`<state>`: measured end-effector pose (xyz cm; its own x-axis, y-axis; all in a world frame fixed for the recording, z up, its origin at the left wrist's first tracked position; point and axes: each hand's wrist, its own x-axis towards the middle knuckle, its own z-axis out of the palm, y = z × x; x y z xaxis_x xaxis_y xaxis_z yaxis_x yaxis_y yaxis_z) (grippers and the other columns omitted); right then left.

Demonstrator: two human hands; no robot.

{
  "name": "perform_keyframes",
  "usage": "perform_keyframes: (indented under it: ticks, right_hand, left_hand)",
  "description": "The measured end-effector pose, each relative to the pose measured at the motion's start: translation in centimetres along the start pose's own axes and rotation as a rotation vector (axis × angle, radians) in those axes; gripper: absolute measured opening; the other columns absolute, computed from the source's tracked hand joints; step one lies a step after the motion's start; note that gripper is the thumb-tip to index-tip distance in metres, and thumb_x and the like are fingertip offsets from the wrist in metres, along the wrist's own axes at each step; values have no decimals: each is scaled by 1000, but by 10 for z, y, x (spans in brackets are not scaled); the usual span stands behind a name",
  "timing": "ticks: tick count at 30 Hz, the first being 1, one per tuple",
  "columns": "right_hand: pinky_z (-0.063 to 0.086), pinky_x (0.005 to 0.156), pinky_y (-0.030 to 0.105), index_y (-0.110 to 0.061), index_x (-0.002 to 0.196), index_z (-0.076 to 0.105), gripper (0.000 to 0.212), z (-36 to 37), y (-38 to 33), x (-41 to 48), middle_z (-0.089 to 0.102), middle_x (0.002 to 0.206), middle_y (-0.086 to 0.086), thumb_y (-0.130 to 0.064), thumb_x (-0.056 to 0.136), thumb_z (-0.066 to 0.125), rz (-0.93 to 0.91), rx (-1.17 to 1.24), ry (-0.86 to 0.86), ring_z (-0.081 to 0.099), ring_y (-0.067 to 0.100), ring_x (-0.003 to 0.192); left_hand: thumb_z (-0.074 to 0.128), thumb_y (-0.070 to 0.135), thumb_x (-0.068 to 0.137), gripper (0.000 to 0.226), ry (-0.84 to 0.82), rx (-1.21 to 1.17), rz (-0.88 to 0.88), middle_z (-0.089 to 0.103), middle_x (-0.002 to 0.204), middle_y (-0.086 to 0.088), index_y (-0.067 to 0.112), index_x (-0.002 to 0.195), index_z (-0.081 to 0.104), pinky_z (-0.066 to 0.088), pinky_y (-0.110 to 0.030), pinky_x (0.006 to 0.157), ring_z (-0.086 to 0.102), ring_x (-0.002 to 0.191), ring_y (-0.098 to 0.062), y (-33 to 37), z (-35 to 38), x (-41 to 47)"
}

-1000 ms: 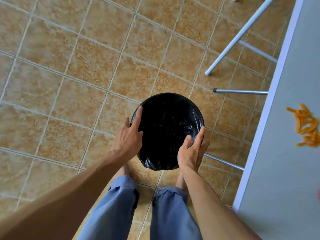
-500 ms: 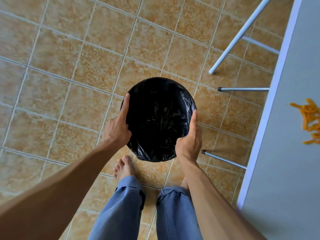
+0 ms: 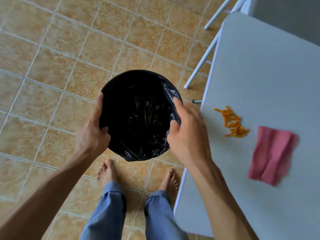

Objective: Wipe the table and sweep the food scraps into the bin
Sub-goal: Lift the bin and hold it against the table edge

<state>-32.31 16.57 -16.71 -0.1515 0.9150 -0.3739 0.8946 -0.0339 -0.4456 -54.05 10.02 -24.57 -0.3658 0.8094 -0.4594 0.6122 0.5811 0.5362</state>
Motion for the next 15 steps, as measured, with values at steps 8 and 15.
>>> perform_keyframes:
  ticks: [8, 15]
  right_hand:
    - [47, 103, 21, -10, 119, 73, 31, -83, 94, -47, 69, 122, -2, -2, 91, 60, -46, 148, 429, 63, 15, 115]
    - [23, 124, 44, -7, 143, 55, 53, -82, 208, -61, 42, 157, 21, -35, 100, 43, 55, -181, 412, 30, 39, 150]
  left_hand:
    - [52, -6, 77, 105, -36, -43, -28, 60, 132, -21, 43, 155, 1, 50, -45, 68, 62, 93, -44, 39, 45, -25]
    - [52, -9, 79, 105, -28, -178, -23, 52, 144, -13, 46, 154, 3, 55, -52, 80, 57, 114, -41, 57, 64, -43]
